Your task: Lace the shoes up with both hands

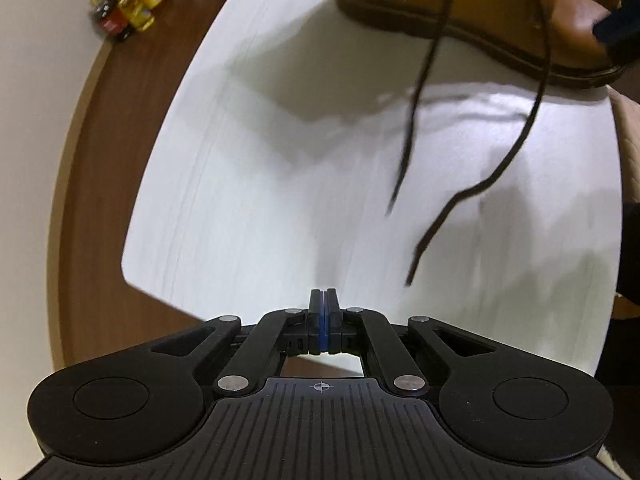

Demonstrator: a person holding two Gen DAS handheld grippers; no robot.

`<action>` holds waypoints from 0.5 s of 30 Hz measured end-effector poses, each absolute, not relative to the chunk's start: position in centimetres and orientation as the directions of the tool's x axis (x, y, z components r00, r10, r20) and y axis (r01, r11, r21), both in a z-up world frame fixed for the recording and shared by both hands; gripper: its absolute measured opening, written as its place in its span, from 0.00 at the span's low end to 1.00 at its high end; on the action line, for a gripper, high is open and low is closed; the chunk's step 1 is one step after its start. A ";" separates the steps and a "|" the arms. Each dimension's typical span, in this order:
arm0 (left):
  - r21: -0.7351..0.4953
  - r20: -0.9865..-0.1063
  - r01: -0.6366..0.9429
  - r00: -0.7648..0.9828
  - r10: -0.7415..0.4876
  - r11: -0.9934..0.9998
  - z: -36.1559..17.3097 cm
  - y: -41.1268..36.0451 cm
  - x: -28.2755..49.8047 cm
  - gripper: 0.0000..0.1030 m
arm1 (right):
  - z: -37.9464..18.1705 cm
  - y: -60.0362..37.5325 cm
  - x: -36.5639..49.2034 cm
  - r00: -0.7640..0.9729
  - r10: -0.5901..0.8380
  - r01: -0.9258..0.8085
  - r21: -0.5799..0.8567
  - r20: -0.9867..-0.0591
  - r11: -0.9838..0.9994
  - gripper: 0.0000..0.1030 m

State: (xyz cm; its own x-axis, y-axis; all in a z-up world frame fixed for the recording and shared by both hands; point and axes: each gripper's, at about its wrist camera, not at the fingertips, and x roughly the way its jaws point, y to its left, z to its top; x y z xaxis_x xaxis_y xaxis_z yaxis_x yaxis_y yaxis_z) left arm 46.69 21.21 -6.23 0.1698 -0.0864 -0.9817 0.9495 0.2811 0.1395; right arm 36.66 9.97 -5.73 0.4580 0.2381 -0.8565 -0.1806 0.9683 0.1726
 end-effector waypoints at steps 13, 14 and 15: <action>-0.147 -0.947 0.822 0.044 -0.319 0.550 -3.1 25.6 47.4 0.00 | -12.5 19.3 42.4 0.366 0.241 -0.597 -0.028 -0.899 0.801 0.16; -0.141 -0.949 0.821 0.048 -0.313 0.554 -3.1 25.7 47.1 0.00 | -12.7 19.4 42.5 0.362 0.239 -0.603 -0.031 -0.901 0.797 0.16; -0.133 -0.950 0.819 0.055 -0.306 0.559 -3.2 25.8 46.8 0.00 | -12.9 19.5 42.6 0.350 0.236 -0.609 -0.029 -0.907 0.792 0.16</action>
